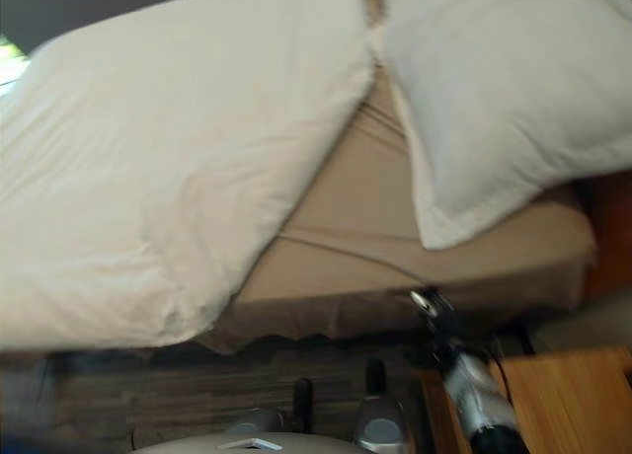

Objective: Making the bed.

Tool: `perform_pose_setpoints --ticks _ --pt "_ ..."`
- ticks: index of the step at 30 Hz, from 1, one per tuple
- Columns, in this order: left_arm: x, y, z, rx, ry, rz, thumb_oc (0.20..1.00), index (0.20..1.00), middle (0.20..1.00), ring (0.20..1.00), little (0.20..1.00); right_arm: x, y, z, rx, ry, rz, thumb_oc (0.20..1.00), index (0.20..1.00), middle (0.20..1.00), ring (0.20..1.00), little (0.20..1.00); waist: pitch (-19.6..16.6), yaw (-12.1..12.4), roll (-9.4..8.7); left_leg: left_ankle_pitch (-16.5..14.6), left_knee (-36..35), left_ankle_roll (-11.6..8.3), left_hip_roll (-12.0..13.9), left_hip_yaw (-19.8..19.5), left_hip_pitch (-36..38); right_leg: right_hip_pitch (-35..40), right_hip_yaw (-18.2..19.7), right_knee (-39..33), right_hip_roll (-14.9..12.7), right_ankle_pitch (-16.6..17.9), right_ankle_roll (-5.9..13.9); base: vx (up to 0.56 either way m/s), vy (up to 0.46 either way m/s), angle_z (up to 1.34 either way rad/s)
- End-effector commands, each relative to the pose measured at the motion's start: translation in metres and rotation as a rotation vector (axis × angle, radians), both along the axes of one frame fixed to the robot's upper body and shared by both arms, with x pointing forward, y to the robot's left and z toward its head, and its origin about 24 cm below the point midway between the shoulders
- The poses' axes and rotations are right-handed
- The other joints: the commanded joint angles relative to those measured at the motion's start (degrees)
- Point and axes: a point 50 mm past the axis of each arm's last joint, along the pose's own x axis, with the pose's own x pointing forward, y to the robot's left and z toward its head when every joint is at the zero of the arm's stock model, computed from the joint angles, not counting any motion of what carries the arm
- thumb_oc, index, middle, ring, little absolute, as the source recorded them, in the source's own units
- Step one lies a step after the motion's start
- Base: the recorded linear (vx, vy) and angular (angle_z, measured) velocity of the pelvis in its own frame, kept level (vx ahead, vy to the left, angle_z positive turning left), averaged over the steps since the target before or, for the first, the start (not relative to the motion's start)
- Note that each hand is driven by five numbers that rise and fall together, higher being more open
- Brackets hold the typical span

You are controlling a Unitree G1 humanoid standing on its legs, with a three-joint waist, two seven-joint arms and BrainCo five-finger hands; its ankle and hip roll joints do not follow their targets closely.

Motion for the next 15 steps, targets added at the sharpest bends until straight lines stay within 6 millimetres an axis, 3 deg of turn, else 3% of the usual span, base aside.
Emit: perform_pose_setpoints --ticks 1,2,3,4,5,6,8,10,11,12,13,14,15 --pt "0.030 0.082 0.054 0.354 0.074 -0.006 1.000 1.000 1.000 1.000 1.000 0.053 0.075 0.024 0.146 -0.198 0.245 1.000 1.000 1.000 1.000 1.000 -0.27 2.18 -3.25 9.45 -2.18 -1.31 -3.44 -1.71 -1.68 7.71 2.14 -3.30 -3.00 -1.03 3.41 0.00 -0.018 0.14" --pt "0.063 0.105 0.076 0.507 -0.010 -0.105 1.000 1.000 1.000 1.000 1.000 0.048 0.076 0.025 0.144 -0.208 0.269 1.000 1.000 1.000 1.000 1.000 -0.36 2.47 -3.52 9.62 -2.18 -1.50 -3.34 -1.90 -1.62 7.99 1.76 -3.23 -2.88 -1.11 3.38 0.01 -0.051 -0.02" --pt "0.104 0.140 0.136 0.787 -0.005 -0.282 1.000 1.000 1.000 1.000 1.000 0.043 0.073 0.023 0.138 -0.211 0.297 1.000 1.000 1.000 1.000 1.000 -0.63 3.12 -3.84 9.57 -2.18 -1.58 -3.24 -2.04 -1.29 8.75 1.39 -3.54 -2.58 -1.24 3.37 -0.02 -0.060 -0.02" --pt "0.128 0.149 0.177 0.987 -0.068 -0.325 1.000 1.000 1.000 1.000 1.000 0.042 0.073 0.023 0.147 -0.222 0.289 1.000 1.000 1.000 1.000 1.000 -0.65 3.47 -4.01 9.89 -2.18 -1.57 -3.20 -2.02 -1.15 8.81 1.31 -3.51 -2.47 -0.93 3.43 -0.03 -0.055 0.09" --pt "0.150 0.147 0.198 1.104 -0.145 -0.335 1.000 1.000 1.000 1.000 1.000 0.042 0.074 0.024 0.155 -0.229 0.288 1.000 1.000 1.000 1.000 1.000 -0.89 3.49 -4.37 10.05 -2.18 -1.55 -3.17 -2.00 -1.38 8.64 1.36 -3.70 -2.42 -0.72 3.47 -0.04 -0.027 0.17" --pt "0.159 0.147 0.223 1.226 -0.179 -0.313 1.000 1.000 1.000 1.000 1.000 0.041 0.075 0.023 0.155 -0.228 0.291 1.000 1.000 1.000 1.000 1.000 -1.15 3.46 -4.65 9.99 -2.18 -1.58 -3.15 -1.92 -1.31 8.59 1.55 -3.80 -2.34 -0.67 3.53 0.00 -0.016 0.04" --pt "0.183 0.138 0.247 1.341 -0.246 -0.346 1.000 1.000 1.000 1.000 1.000 0.038 0.075 0.021 0.156 -0.223 0.292 1.000 1.000 1.000 1.000 1.000 -1.50 2.85 -5.33 9.70 -2.18 -1.58 -2.98 -1.21 -1.09 8.59 2.14 -3.95 -2.30 -0.63 3.66 0.01 0.000 -0.21" --pt "0.204 0.128 0.256 1.394 -0.306 -0.389 1.000 1.000 1.000 1.000 1.000 0.035 0.074 0.019 0.159 -0.213 0.281 1.000 1.000 1.000 1.000 1.000 -1.80 2.05 -5.77 9.46 -2.18 -1.49 -2.90 -0.76 -0.83 8.67 2.65 -3.96 -2.20 -0.65 3.63 0.02 0.007 -0.20" --pt "0.257 0.126 0.272 1.440 -0.233 -0.489 1.000 1.000 1.000 1.000 1.000 0.035 0.077 0.015 0.159 -0.193 0.274 1.000 1.000 1.000 1.000 1.000 -1.76 -0.56 -6.46 8.92 -2.18 -1.33 -2.57 0.40 -0.25 8.81 3.42 -3.77 -2.20 -0.70 3.72 0.01 0.010 -0.17" --pt "0.261 0.125 0.273 1.443 -0.239 -0.491 1.000 1.000 1.000 1.000 1.000 0.035 0.076 0.015 0.159 -0.198 0.267 1.000 1.000 1.000 1.000 1.000 -1.66 -0.15 -6.50 9.11 -2.18 -1.33 -2.59 0.40 -0.41 8.64 3.44 -3.77 -2.21 -0.53 3.73 0.00 0.000 0.00" --pt "0.286 0.120 0.281 1.444 -0.292 -0.616 1.000 1.000 1.000 1.000 1.000 0.039 0.085 0.017 0.183 -0.207 0.304 1.000 1.000 1.000 1.000 1.000 -1.71 -1.20 -6.51 9.06 -2.18 -1.32 -2.49 0.92 -0.41 8.28 3.91 -3.68 -2.14 -0.40 3.73 -0.01 0.016 0.07" --pt "0.288 0.120 0.282 1.445 -0.297 -0.619 1.000 1.000 1.000 1.000 1.000 0.039 0.084 0.018 0.184 -0.209 0.299 1.000 1.000 1.000 1.000 1.000 -1.62 -0.77 -6.54 9.02 -2.18 -1.32 -2.46 1.10 -0.37 8.22 4.09 -3.61 -2.11 -0.42 3.73 0.00 0.038 -0.01" --pt "0.299 0.109 0.283 1.457 -0.377 -0.604 1.000 1.000 1.000 1.000 1.000 0.040 0.086 0.015 0.191 -0.198 0.275 1.000 1.000 1.000 1.000 1.000 -1.73 -1.87 -6.83 8.58 -2.18 -1.20 -2.28 1.88 -0.03 7.92 4.98 -3.42 -2.06 -0.23 3.80 0.01 0.022 -0.41"
